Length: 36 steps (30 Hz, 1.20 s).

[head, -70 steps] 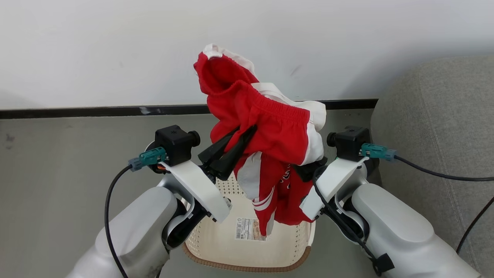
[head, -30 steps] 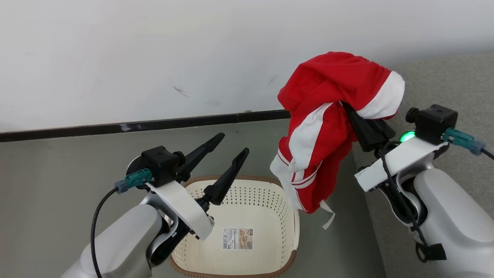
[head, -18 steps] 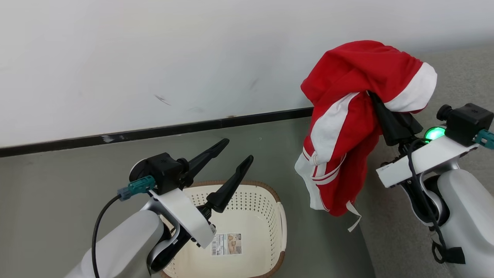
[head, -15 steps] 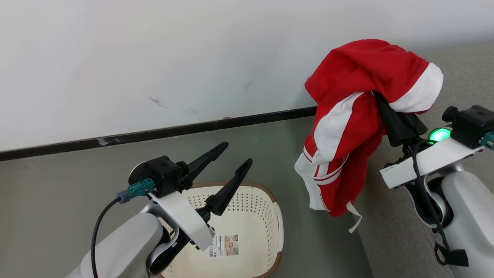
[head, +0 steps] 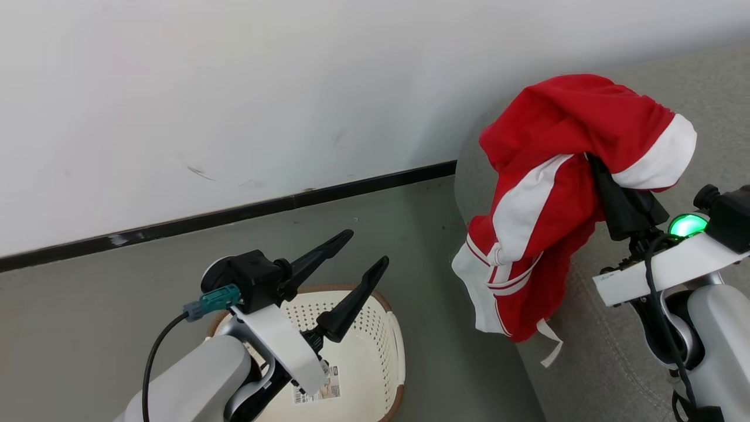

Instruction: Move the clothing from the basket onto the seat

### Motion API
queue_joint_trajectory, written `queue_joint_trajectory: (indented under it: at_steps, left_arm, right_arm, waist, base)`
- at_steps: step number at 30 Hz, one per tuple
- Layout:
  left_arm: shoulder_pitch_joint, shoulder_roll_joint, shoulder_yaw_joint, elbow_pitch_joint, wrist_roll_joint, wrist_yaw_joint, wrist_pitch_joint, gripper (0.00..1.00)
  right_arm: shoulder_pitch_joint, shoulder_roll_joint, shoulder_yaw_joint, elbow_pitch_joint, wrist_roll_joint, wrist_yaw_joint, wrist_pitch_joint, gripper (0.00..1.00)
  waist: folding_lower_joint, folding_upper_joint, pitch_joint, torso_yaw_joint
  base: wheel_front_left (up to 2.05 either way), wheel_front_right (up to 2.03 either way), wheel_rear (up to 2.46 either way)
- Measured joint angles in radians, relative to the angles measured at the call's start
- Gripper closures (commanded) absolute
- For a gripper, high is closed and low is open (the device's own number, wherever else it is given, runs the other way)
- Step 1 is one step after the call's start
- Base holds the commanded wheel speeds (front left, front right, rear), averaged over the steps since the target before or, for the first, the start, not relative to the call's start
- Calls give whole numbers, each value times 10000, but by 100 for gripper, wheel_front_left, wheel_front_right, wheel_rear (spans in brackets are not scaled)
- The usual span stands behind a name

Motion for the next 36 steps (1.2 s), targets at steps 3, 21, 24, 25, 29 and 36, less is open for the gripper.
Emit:
queue_joint_trajectory:
  at_steps: [3,21,24,25,29,36]
  left_arm:
    - [3,19,-23,-36,-2,0,0,0]
    - [170,274,-44,-236,-4,0,-13,0]
    - [199,307,-59,-272,-4,0,-13,0]
    - [201,322,-65,-291,-4,0,-13,0]
    - [201,380,-63,-345,-4,0,-13,0]
    - [249,487,-46,-382,67,0,-17,0]
  right_arm:
    - [182,8,-104,-142,-15,0,0,100]
    - [796,125,-594,-825,-121,0,0,100]
    - [814,146,-740,-953,-123,0,0,100]
    - [833,151,-761,-976,-123,0,0,100]
    - [1028,203,-767,-1028,-123,0,0,100]
    - [1041,263,-706,-1095,-123,0,0,100]
  waist:
    - [0,0,-6,-189]
    - [0,0,102,-1259]
    - [0,0,123,-1420]
    - [0,0,128,-1473]
    - [0,0,148,-1678]
    - [0,0,189,-1960]
  base:
    - [0,0,0]
    - [0,0,0]
    - [0,0,0]
    - [0,0,0]
    - [0,0,0]
    - [0,0,0]
